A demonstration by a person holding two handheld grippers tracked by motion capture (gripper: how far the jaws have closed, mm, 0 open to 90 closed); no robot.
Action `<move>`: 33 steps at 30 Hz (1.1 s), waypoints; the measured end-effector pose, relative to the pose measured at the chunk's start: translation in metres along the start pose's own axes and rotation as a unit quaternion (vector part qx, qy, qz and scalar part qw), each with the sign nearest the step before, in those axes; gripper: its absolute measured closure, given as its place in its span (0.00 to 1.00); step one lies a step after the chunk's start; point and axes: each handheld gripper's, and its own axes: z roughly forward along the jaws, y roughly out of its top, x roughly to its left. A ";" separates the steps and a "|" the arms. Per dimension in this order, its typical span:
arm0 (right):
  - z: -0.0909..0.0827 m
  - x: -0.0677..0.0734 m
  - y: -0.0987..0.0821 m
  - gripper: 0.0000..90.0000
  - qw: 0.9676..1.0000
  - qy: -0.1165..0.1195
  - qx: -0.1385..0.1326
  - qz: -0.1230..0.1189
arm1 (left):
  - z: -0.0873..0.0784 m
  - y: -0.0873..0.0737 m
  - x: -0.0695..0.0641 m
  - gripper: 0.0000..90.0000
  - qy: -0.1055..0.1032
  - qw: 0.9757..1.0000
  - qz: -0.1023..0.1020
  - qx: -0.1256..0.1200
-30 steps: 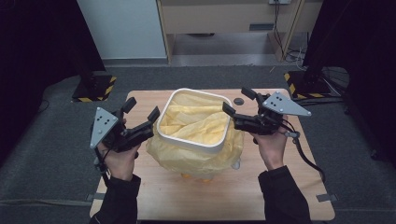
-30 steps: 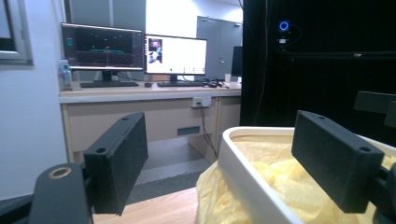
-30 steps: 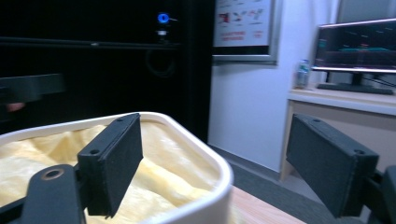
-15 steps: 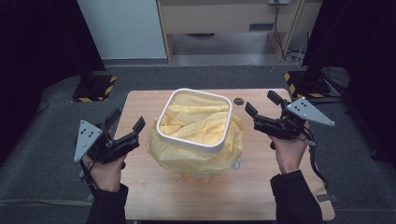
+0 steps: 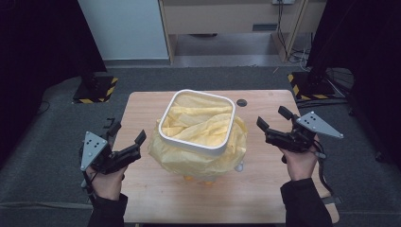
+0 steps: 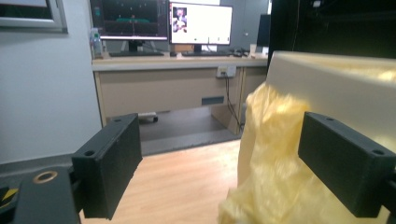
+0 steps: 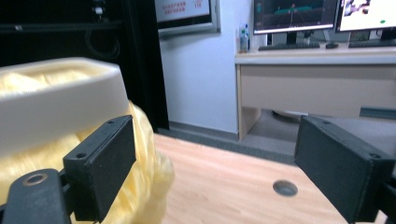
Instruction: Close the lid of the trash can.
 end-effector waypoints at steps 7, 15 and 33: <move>-0.003 -0.005 -0.021 0.14 1.000 -0.003 0.031 -0.002 | -0.002 -0.020 0.003 0.14 0.004 1.000 0.001 0.026; -0.006 -0.009 -0.045 0.12 0.998 -0.007 0.058 0.002 | -0.001 -0.046 0.005 0.13 0.001 0.998 0.004 0.066; -0.004 -0.022 -0.104 0.12 0.983 0.003 0.181 -0.012 | 0.007 -0.124 0.027 0.12 0.018 0.979 0.009 0.204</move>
